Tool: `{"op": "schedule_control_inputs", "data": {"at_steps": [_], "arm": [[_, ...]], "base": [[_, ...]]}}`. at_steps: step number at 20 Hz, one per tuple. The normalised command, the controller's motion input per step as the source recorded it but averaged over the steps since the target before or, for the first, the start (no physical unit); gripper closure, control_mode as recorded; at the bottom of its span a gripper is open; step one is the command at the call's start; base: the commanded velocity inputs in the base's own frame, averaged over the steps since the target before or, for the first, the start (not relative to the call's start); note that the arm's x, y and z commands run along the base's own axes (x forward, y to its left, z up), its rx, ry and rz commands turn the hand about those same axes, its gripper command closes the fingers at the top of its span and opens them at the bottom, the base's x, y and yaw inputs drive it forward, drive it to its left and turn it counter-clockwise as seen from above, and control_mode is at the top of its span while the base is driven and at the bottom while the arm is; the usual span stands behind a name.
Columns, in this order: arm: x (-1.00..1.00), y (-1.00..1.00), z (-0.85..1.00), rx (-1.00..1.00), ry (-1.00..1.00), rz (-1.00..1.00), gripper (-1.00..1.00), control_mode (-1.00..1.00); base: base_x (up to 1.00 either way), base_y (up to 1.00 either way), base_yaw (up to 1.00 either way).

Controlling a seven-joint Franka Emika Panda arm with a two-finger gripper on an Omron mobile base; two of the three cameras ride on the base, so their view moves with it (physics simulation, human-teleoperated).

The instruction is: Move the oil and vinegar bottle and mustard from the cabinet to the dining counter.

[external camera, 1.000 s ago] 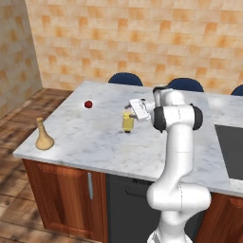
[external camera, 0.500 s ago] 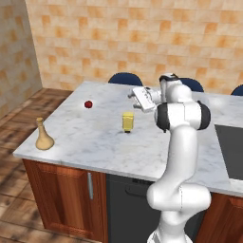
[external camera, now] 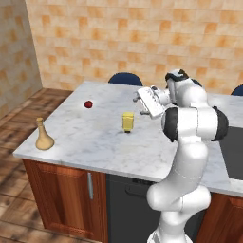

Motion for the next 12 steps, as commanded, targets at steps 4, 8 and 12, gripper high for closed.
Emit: {"op": "schedule_control_inputs", "data": {"at_steps": [4,8,12], "arm": [[-1.0,0.25,0.34,-0.21,-0.21,0.0,-1.0,-1.0],[-1.0,0.46,0.37,-0.25,-0.24,0.0,-1.0,-1.0],[-1.0,0.7,0.21,-0.31,-0.25,0.01,-1.0,-1.0]], "base": [[0.0,0.0,0.0],[0.0,0.0,0.0],[0.0,0.0,0.0]]}}
